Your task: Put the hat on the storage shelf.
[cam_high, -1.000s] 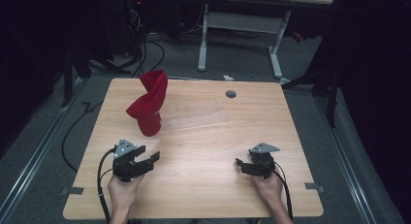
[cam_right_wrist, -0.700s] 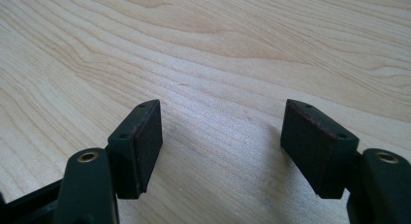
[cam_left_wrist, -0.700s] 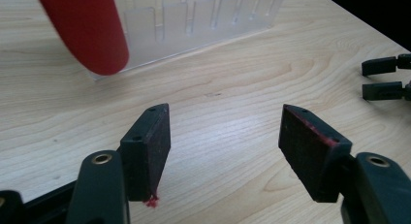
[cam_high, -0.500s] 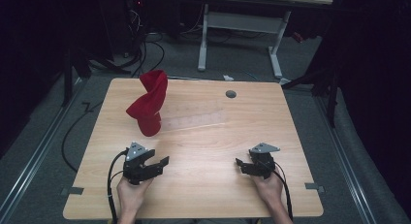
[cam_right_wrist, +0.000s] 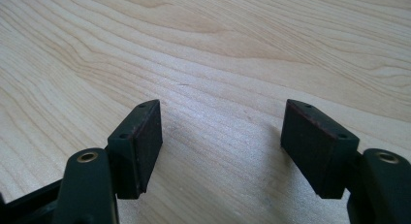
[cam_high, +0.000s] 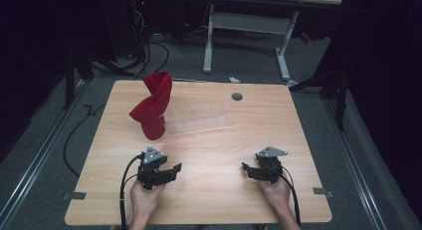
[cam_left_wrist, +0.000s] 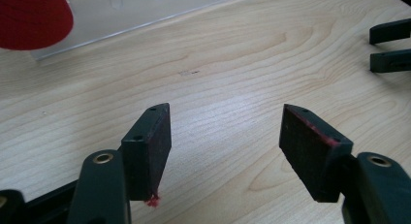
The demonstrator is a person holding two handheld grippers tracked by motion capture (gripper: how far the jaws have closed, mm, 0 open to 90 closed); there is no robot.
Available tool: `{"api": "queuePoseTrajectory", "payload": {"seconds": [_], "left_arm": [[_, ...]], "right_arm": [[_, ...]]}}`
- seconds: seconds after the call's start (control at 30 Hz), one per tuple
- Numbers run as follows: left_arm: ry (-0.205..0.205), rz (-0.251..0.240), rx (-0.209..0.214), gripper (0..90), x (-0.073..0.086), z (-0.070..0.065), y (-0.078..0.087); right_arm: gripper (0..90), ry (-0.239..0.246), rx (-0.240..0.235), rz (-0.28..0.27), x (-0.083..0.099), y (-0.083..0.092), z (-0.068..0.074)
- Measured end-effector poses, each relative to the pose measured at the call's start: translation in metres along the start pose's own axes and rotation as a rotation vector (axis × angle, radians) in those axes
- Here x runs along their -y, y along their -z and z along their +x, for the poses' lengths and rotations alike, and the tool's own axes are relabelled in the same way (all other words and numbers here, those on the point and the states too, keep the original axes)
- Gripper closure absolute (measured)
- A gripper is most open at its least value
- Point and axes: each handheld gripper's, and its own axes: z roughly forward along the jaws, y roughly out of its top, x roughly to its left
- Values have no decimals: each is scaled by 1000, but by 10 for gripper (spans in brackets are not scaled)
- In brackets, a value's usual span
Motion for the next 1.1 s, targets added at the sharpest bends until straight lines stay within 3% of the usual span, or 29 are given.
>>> {"api": "queuePoseTrajectory", "payload": {"seconds": [0.43,0.7,1.1], "left_arm": [[-40,8,-34,356,14,-1,-17],[-79,-43,-55,358,18,-3,-24],[-124,-57,-96,357,22,-1,-35]], "right_arm": [[311,2,-2,-1,0,0,0],[311,2,-2,0,0,0,0],[311,2,-2,0,0,0,0]]}}
